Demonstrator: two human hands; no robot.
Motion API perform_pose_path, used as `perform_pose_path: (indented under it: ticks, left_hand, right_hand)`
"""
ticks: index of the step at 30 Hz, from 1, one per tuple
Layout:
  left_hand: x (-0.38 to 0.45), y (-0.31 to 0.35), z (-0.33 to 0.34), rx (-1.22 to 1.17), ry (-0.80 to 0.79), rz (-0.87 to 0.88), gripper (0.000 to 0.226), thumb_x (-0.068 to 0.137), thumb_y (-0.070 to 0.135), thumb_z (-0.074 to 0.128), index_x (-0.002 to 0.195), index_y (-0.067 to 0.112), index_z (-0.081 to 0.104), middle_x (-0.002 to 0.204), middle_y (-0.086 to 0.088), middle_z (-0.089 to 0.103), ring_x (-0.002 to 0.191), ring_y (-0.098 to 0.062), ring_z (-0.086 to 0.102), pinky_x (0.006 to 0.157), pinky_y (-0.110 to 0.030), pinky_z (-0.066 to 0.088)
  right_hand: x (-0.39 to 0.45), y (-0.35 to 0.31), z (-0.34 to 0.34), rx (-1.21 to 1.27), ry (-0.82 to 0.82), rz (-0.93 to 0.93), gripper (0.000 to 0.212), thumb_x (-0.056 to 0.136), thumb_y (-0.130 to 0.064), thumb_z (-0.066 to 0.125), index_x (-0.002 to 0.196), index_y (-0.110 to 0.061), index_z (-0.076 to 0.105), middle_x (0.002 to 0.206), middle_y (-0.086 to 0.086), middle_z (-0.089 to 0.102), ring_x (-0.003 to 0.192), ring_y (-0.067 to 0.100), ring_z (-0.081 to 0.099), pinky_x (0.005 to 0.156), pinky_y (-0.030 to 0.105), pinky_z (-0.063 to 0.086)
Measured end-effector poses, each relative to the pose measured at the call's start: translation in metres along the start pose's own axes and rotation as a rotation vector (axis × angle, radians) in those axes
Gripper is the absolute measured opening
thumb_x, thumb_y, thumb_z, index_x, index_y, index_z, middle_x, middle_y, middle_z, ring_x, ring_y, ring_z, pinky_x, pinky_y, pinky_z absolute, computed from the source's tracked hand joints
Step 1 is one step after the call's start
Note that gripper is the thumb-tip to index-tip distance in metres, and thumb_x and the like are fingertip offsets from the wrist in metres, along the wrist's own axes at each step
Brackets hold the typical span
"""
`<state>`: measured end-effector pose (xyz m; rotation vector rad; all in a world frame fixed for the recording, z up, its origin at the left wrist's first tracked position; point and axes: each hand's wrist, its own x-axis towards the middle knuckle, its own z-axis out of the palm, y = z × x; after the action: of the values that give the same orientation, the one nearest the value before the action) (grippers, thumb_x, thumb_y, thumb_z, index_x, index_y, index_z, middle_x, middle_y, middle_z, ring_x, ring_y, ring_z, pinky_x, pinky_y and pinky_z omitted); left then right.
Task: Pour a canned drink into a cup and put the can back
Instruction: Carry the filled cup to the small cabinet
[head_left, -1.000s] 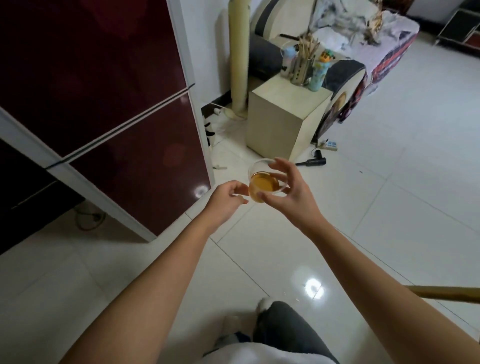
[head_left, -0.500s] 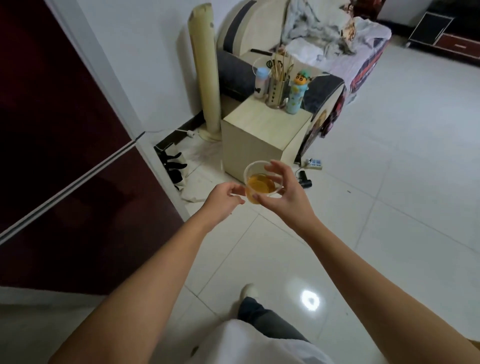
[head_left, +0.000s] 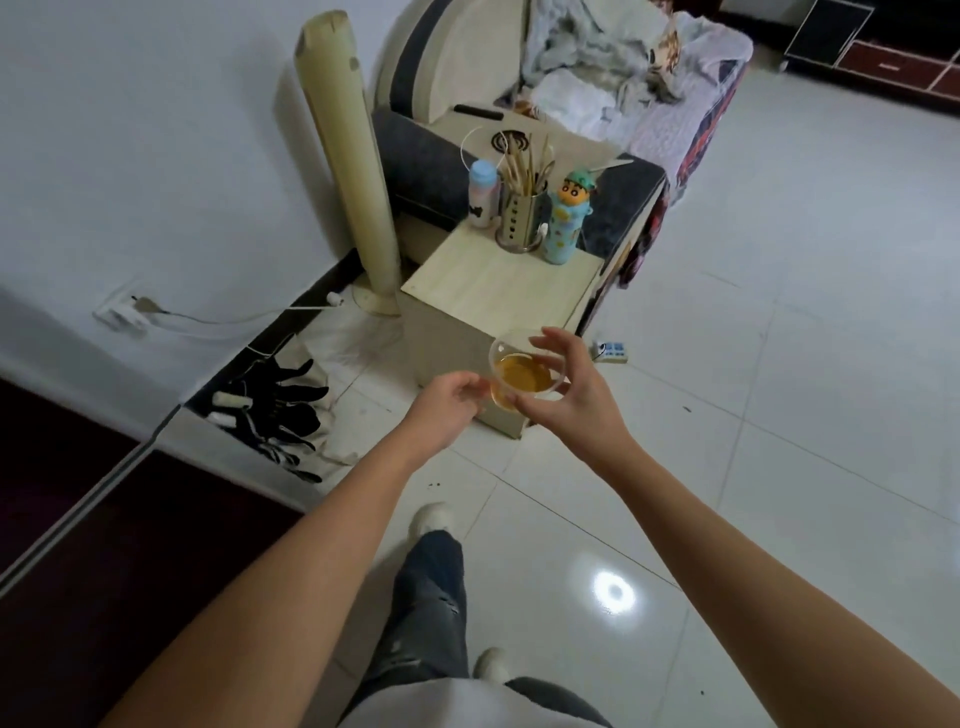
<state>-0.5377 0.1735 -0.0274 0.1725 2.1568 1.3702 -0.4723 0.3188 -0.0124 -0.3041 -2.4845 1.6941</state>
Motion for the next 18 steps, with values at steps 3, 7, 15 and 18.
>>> perform_pose_path:
  ticks: [3, 7, 15, 18]
  left_hand:
    - [0.047, 0.006, -0.012, 0.014, -0.039, -0.023, 0.033, 0.087, -0.005, 0.046, 0.118, 0.003, 0.057, 0.110, -0.008, 0.064, 0.109, -0.020, 0.056, 0.095, -0.031, 0.041]
    - [0.111, 0.016, -0.032, 0.025, -0.112, -0.048, 0.031, 0.088, -0.004, 0.047, 0.116, 0.005, 0.057, 0.103, -0.001, 0.061, 0.110, -0.021, 0.057, 0.098, -0.034, 0.042]
    - [0.226, 0.038, -0.067, 0.068, -0.187, -0.045, 0.040, 0.087, -0.005, 0.044, 0.123, 0.007, 0.056, 0.095, 0.000, 0.062, 0.102, -0.021, 0.058, 0.094, -0.033, 0.043]
    - [0.262, 0.042, -0.073, 0.098, -0.186, -0.024, 0.040, 0.088, -0.005, 0.044, 0.123, 0.008, 0.057, 0.104, -0.005, 0.065, 0.099, -0.019, 0.060, 0.087, -0.025, 0.043]
  right_hand:
    - [0.042, 0.007, 0.003, 0.000, 0.038, 0.021, 0.079, 0.069, -0.024, 0.079, 0.133, -0.016, 0.033, 0.126, -0.007, 0.047, 0.113, 0.005, 0.048, 0.090, 0.020, 0.045]
    - [0.100, 0.014, 0.013, 0.011, 0.106, 0.073, 0.078, 0.069, -0.029, 0.078, 0.132, -0.018, 0.034, 0.126, -0.008, 0.046, 0.115, 0.007, 0.047, 0.091, 0.021, 0.044]
    - [0.208, 0.024, 0.025, -0.002, 0.236, 0.148, 0.078, 0.070, -0.028, 0.079, 0.132, -0.018, 0.034, 0.123, -0.009, 0.047, 0.112, 0.005, 0.047, 0.089, 0.022, 0.044]
    - [0.241, 0.032, 0.028, -0.019, 0.256, 0.153, 0.077, 0.070, -0.028, 0.078, 0.132, -0.020, 0.033, 0.122, -0.012, 0.046, 0.113, 0.004, 0.047, 0.090, 0.022, 0.043]
